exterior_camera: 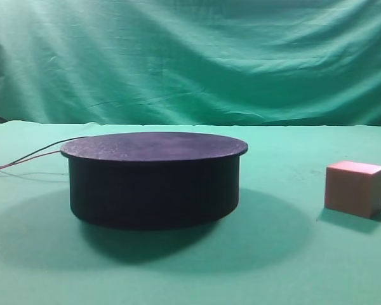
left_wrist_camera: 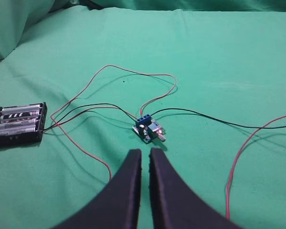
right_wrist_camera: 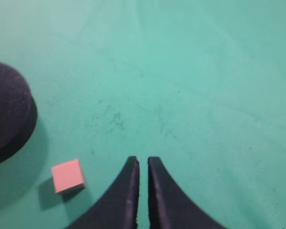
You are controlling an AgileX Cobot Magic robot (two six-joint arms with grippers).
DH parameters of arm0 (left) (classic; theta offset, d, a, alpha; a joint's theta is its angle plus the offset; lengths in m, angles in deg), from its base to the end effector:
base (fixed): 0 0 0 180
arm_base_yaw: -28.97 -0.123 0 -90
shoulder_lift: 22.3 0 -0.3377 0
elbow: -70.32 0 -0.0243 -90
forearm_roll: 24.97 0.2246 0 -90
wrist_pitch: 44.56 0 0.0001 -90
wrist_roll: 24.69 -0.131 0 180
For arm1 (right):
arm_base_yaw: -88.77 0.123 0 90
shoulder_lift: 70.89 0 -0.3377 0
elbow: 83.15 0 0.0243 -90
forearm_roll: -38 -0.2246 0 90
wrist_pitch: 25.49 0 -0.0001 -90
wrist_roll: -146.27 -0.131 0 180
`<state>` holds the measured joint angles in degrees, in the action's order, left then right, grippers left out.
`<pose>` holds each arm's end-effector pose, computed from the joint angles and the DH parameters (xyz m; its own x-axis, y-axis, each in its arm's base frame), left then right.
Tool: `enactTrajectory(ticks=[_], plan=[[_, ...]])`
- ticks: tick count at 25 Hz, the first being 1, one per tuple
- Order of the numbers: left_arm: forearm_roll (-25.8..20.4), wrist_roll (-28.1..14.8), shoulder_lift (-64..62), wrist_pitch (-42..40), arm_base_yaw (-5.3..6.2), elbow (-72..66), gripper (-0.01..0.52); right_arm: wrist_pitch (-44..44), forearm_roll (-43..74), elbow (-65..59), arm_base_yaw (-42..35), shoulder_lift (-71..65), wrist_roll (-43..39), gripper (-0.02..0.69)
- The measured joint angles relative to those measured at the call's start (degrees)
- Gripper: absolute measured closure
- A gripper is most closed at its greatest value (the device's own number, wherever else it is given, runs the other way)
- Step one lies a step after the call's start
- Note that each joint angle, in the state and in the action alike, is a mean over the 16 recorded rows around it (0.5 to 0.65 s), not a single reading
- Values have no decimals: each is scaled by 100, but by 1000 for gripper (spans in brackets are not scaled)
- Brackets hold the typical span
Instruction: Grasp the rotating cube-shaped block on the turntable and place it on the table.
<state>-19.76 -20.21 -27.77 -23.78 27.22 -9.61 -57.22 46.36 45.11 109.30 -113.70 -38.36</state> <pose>0.0114 0.0046 0.1610 -0.2776 -0.0016 -0.9607 -0.0596 0.9981 0.0155 0.0819 0.0200 0.2820 -0.5373 -0.2476 -0.8062 -0.3154 0.9456 -0.0801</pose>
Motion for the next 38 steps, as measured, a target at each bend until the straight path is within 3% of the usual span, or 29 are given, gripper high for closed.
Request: enactTrajectory(ticks=[7,16,38], plan=[[0,0,0,0,0,0,514,928,-36,-1387,-885,1729,-127,616],[0,0,0,0,0,0,514,1185,-135,-2515,-1480,3341,-368,616],[0,0,0,0,0,0,514,1028,-211,-2824,-1509,3679,-275,616]])
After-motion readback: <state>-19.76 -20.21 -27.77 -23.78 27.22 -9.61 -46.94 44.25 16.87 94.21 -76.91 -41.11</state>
